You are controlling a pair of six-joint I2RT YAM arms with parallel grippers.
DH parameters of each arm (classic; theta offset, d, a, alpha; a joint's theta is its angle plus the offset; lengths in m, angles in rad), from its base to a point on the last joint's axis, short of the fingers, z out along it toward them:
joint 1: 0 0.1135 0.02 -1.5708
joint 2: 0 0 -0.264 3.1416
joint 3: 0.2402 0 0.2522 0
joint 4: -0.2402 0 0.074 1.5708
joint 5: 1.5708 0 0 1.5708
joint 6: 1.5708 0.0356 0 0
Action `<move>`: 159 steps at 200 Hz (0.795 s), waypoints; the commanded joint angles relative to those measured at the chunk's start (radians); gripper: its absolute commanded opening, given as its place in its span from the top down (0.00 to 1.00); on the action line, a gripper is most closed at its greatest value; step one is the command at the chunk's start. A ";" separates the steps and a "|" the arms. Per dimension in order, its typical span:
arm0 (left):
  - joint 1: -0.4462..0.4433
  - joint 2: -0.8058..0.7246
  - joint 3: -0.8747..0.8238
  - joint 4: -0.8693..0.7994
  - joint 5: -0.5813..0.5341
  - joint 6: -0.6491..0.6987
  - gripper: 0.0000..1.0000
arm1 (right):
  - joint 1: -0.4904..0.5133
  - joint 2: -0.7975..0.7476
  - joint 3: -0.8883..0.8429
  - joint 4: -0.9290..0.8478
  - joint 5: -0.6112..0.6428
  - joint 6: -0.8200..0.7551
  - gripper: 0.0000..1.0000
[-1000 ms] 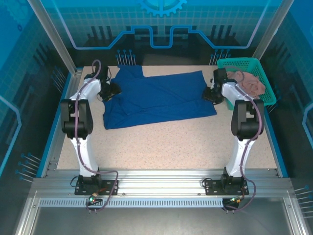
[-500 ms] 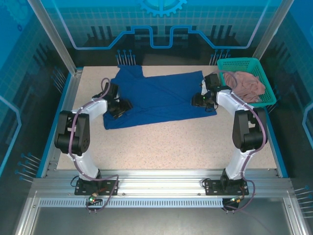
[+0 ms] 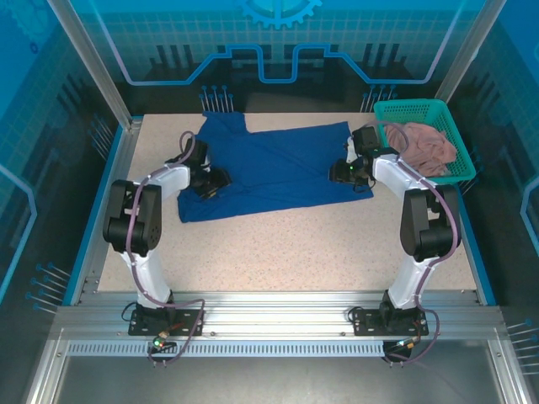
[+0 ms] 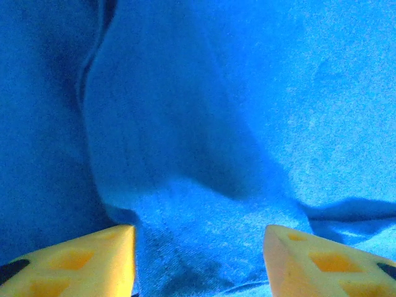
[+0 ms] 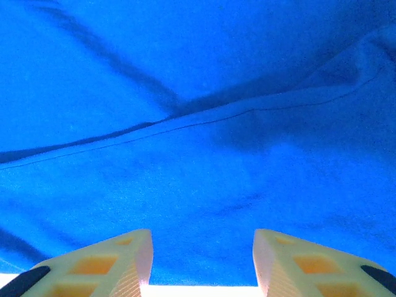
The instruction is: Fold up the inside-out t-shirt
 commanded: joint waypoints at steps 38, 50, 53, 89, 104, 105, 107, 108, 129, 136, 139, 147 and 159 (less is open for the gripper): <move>-0.008 0.071 0.098 0.002 0.048 -0.002 0.55 | -0.012 -0.014 -0.031 -0.001 -0.015 -0.004 0.53; -0.007 0.079 0.116 0.003 0.047 -0.002 0.59 | -0.016 -0.018 -0.035 0.000 -0.013 -0.007 0.53; -0.008 0.083 0.121 0.005 0.047 -0.001 0.60 | -0.017 -0.019 -0.035 0.000 -0.013 -0.006 0.53; -0.008 0.150 0.205 -0.004 0.075 0.001 0.83 | -0.020 -0.020 -0.039 0.000 -0.012 -0.005 0.54; -0.008 0.173 0.242 -0.010 0.082 0.001 0.92 | -0.022 -0.021 -0.040 -0.002 -0.007 -0.006 0.54; -0.008 0.174 0.244 -0.010 0.082 0.001 0.93 | -0.022 -0.021 -0.040 -0.002 -0.006 -0.006 0.54; -0.008 0.177 0.251 -0.010 0.084 0.002 0.94 | -0.022 -0.021 -0.041 -0.002 -0.006 -0.007 0.54; -0.008 0.178 0.253 -0.011 0.084 0.002 0.95 | -0.021 -0.021 -0.041 -0.002 -0.005 -0.008 0.54; -0.007 0.208 0.320 -0.042 0.095 0.010 1.00 | -0.028 -0.021 -0.041 -0.004 -0.005 -0.007 0.54; -0.008 0.207 0.331 -0.053 0.096 0.014 1.00 | -0.029 -0.021 -0.041 -0.005 -0.005 -0.008 0.54; -0.008 0.205 0.334 -0.055 0.092 0.018 1.00 | -0.030 -0.022 -0.042 -0.006 -0.005 -0.008 0.54; -0.008 0.189 0.329 -0.065 0.067 0.031 0.99 | -0.031 -0.025 -0.045 -0.005 -0.005 -0.009 0.54; -0.009 0.144 0.299 -0.072 0.020 0.051 0.97 | -0.032 -0.030 -0.053 -0.004 -0.002 -0.011 0.54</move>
